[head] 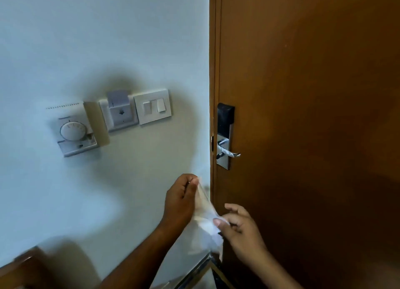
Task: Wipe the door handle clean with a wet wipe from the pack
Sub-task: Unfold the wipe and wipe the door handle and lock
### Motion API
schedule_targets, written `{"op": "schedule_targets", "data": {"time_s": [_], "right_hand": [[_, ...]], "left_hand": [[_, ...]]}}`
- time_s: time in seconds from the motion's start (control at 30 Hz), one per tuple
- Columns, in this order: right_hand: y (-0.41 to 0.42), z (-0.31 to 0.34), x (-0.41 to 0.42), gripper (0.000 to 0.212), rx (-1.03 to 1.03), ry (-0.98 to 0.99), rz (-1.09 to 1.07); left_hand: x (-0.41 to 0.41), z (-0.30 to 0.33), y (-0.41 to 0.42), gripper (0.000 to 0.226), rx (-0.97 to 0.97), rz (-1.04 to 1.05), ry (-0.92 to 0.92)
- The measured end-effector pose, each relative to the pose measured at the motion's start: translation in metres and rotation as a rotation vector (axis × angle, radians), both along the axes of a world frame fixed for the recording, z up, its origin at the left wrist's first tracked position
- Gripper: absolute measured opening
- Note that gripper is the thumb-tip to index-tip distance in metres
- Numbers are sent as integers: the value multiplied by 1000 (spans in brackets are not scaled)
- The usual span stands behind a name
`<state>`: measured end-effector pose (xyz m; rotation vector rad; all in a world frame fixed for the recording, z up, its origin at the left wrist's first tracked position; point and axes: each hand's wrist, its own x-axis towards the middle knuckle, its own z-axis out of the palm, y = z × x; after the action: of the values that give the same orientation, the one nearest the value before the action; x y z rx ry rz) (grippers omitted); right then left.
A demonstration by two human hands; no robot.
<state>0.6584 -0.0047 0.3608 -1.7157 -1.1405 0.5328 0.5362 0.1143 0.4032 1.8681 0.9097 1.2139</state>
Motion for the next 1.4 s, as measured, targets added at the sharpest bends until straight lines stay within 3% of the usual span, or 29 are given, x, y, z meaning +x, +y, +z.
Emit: {"op": "schedule_targets", "data": {"time_s": [0.23,0.4,0.6,0.7,0.8,0.93,1.03,1.23,1.4], "right_hand": [[27,21,91,22,180,494,-10],[46,22,120,21,255,476,-36],[61,38,137,24,338,681,-75],[80,45,139,25,374,596,-206],[101,45,139,24,380,462,-310],[121,38,138,20,405,315,-461],[137,37,137,21,399,258,-559],[181,53,131,13,407,129,-665],[207,54,142,6,344,6,-857]], "left_hand": [[65,-14,25,26,26,210,68],[96,-12,28,16,17,214,20],[119,6,37,25,-54,18,21],[126,9,48,45,-114,-127,127],[130,9,62,52,-157,-186,111],[135,1,79,22,-88,-318,233],[139,-8,103,25,-129,-306,253],[145,-2,163,34,-340,-343,39],[171,-5,209,26,-171,-316,94]]}}
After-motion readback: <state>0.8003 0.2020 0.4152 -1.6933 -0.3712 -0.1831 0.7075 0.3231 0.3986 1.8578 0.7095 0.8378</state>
